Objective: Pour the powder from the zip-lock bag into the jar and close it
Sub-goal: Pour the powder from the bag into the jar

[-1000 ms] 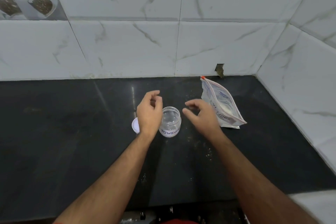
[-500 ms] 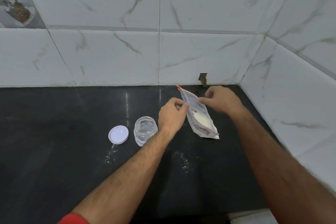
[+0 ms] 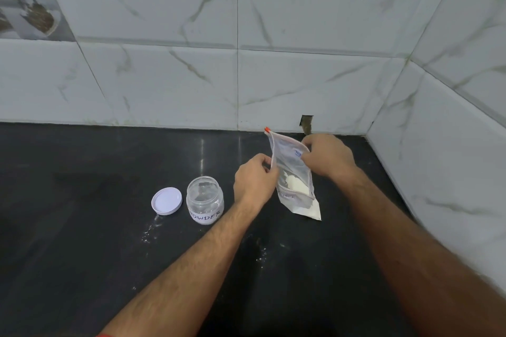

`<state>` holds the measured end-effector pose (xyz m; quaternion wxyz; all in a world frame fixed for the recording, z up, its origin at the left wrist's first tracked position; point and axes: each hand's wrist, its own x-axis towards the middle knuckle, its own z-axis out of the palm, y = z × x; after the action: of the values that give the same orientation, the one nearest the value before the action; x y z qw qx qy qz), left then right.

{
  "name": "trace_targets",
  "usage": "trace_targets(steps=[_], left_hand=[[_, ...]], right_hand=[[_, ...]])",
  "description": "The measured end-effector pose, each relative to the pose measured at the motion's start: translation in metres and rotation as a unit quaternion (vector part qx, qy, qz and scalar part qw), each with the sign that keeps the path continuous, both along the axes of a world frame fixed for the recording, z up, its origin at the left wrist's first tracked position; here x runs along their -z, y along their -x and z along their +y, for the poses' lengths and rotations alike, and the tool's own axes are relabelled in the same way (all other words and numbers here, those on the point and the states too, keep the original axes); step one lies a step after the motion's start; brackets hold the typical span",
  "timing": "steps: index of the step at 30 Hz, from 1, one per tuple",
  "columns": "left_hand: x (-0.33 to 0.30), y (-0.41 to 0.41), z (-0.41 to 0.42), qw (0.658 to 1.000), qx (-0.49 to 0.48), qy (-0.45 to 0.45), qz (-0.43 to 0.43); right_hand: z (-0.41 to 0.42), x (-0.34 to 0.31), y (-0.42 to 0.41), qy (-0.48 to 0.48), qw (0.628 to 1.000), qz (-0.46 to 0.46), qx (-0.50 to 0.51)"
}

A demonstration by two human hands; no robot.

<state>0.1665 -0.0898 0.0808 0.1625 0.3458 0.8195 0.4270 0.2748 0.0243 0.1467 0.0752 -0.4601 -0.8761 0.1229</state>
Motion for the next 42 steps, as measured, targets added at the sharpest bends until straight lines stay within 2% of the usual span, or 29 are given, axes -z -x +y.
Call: trace_targets(steps=[3,7,10,13,17,20,22,26,30,38,42], left_hand=[[-0.006,0.004,-0.003,0.999,-0.011,-0.011,0.030],[-0.023,0.018,-0.004,0.996,-0.058,-0.027,0.060],[-0.039,0.028,-0.001,0.993,-0.084,-0.031,0.073],[-0.043,0.029,0.008,0.996,-0.036,-0.006,0.082],[-0.043,0.024,0.010,0.994,0.083,-0.036,0.067],[-0.052,0.018,0.007,0.975,0.205,0.008,0.089],[-0.054,0.016,0.009,0.965,0.236,0.039,0.107],[-0.049,0.019,0.018,0.974,0.193,0.018,0.116],[-0.050,0.023,0.020,0.977,0.196,-0.019,0.079],[-0.057,0.030,0.025,0.974,0.211,0.013,0.079],[-0.052,0.031,0.028,0.976,0.189,0.004,0.111]], right_hand=[[0.018,-0.008,-0.006,0.006,0.999,0.047,0.012],[0.041,-0.023,-0.016,0.022,0.983,0.172,0.067],[0.047,-0.026,-0.016,0.040,0.974,0.209,0.077],[0.042,-0.018,-0.010,0.120,0.965,0.225,0.061],[0.043,-0.014,-0.009,0.136,0.954,0.254,0.078],[0.047,-0.013,-0.007,0.166,0.950,0.251,0.081],[0.050,-0.014,-0.005,0.181,0.948,0.249,0.081],[0.051,-0.016,-0.003,0.208,0.941,0.256,0.079],[0.043,-0.020,-0.004,0.210,0.952,0.214,0.056],[0.030,-0.027,-0.001,0.176,0.976,0.131,-0.014],[0.031,-0.016,0.006,0.174,0.973,0.155,0.004]])
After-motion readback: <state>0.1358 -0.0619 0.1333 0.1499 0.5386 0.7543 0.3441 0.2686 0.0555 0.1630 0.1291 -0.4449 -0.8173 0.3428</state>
